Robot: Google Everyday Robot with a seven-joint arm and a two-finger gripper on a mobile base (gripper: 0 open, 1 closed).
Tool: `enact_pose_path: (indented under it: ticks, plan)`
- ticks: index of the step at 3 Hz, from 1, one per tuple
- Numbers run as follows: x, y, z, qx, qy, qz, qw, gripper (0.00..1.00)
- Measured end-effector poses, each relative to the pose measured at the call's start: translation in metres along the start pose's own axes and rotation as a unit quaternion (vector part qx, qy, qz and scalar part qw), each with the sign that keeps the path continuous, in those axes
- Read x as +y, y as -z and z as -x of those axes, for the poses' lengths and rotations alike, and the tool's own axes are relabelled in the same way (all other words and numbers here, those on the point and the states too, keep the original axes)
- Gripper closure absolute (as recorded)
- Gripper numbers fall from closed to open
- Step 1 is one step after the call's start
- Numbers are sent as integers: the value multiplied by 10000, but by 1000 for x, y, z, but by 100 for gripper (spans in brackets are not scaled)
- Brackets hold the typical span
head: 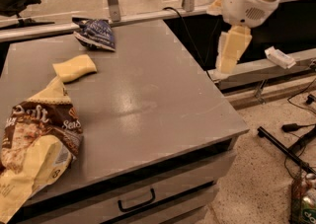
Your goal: Pick sponge
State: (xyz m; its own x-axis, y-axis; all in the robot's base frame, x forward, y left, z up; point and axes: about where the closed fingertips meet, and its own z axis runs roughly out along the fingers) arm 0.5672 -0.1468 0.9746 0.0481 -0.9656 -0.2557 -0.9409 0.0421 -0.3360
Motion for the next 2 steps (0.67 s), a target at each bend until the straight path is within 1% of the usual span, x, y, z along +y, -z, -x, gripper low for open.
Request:
enact_pose_path:
  ticks: [1, 2]
  plan:
    - [-52, -39, 57, -517, 796, 84, 9954, 0]
    - [-83, -74, 113, -970, 1396, 239, 9851, 0]
